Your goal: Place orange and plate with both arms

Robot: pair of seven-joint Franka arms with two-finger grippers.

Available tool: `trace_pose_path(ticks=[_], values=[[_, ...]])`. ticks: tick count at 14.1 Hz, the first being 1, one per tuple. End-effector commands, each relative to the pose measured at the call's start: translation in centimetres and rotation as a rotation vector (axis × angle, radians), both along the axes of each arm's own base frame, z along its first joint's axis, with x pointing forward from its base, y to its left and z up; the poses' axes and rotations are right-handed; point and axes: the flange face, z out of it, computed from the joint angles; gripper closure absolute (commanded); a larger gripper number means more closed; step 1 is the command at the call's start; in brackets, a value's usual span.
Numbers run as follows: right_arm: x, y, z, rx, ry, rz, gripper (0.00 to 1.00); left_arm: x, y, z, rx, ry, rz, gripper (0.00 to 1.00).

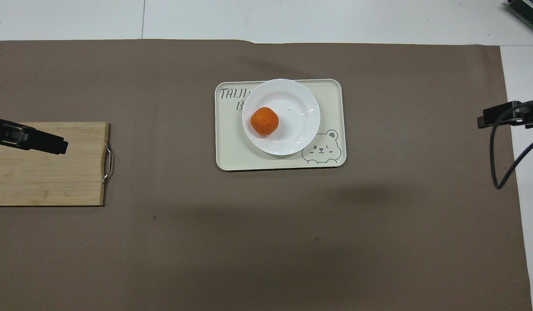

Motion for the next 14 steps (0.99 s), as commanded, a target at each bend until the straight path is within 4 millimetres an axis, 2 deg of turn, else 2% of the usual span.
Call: trace_pose_path(ticks=[1, 4, 14], values=[[-1.9, 0.0, 2.4, -0.022, -0.003, -0.016, 0.0, -0.4, 0.3, 0.3, 0.017, 0.007, -0.002, 0.0], [-2.7, 0.3, 3.2, -0.022, -0.017, -0.001, 0.0, -0.5, 0.2, 0.3, 0.017, 0.007, -0.005, 0.0], [-3.6, 1.2, 2.8, -0.021, 0.03, 0.052, 0.0, -0.4, 0.3, 0.3, 0.017, 0.007, -0.003, 0.0]])
